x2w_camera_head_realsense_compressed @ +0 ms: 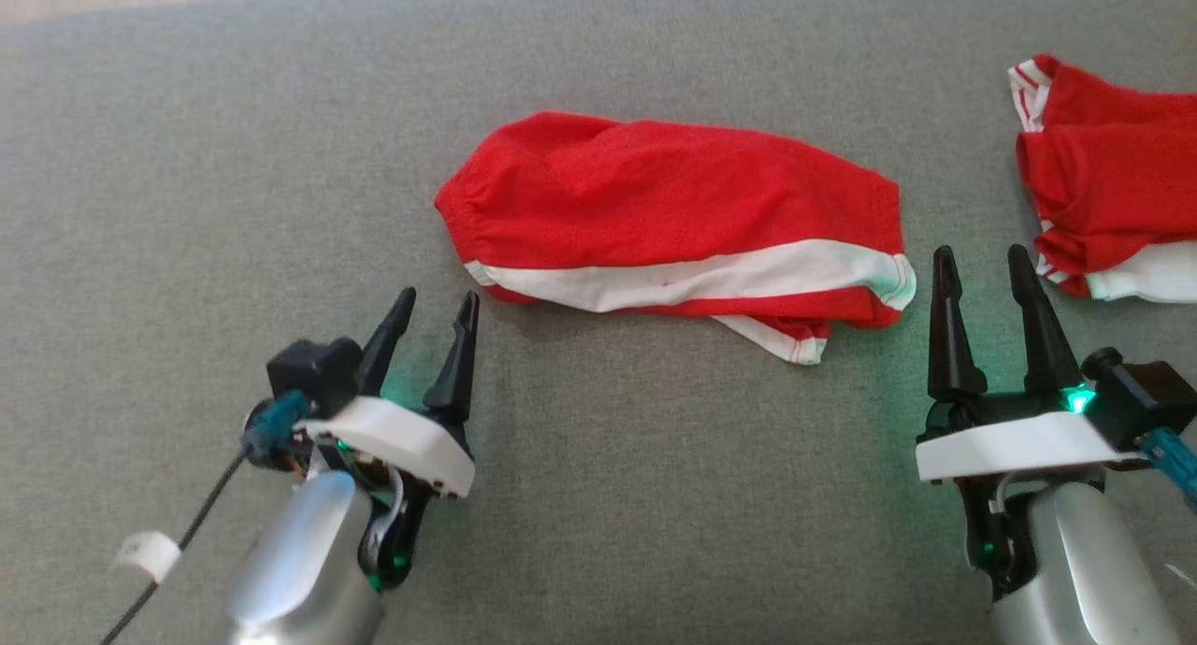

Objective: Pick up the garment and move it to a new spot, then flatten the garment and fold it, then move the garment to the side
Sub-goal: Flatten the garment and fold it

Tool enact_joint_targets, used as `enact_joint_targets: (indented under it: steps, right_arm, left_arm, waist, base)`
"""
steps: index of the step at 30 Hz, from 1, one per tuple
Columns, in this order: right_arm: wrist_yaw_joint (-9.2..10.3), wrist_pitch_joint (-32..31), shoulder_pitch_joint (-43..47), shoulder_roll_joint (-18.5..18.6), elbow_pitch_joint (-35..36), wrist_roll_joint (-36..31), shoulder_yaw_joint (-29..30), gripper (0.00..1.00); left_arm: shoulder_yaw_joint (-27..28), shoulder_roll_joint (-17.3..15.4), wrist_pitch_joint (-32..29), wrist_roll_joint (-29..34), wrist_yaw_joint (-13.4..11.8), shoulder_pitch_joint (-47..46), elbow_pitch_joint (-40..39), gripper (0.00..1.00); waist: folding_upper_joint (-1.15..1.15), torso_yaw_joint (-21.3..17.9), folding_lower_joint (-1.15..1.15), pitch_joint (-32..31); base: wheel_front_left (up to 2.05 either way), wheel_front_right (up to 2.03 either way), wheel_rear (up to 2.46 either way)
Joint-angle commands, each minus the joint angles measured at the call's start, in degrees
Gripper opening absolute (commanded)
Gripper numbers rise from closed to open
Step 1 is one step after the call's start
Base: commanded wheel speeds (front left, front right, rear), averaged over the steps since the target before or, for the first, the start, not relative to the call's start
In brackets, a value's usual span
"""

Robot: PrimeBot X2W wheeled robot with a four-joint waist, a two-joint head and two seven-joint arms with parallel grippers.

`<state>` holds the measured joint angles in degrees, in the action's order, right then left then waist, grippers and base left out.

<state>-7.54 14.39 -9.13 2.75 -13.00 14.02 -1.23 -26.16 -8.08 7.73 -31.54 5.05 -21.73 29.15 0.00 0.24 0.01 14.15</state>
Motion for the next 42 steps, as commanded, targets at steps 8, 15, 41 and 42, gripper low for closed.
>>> enact_joint_targets:
  steps: [8,15,41,42]
  right_arm:
    - [0.05,0.61,-2.63,0.12,2.17,-0.4,-1.28,1.0]
    - [0.05,0.61,-3.04,0.12,1.92,-0.33,-1.43,1.0]
    - [0.05,0.61,-3.12,0.12,-0.74,-1.0,-0.95,1.0]
    - [0.05,0.61,-3.08,0.12,-1.31,-1.19,-0.7,1.0]
  left_arm:
    - [0.85,0.64,-0.03,-4.05,1.82,-6.58,2.3,1.0]
    - [-1.76,0.1,0.04,-6.64,2.35,-7.83,2.76,1.0]
    - [-9.51,-4.22,5.31,-9.95,2.43,-10.06,3.42,0.0]
    - [-9.72,-4.45,5.5,-9.59,2.43,-9.87,3.36,0.0]
  waist:
    - [0.0,-0.87,-0.01,2.57]
    - [0.0,-1.08,-0.01,2.86]
    - [0.0,-0.94,-0.01,1.34]
    - [0.0,-0.87,-0.01,1.05]
  base:
    - [0.0,0.0,0.0]
    - [0.0,0.0,0.0]
    - [0.0,0.0,0.0]
    - [0.0,0.0,0.0]
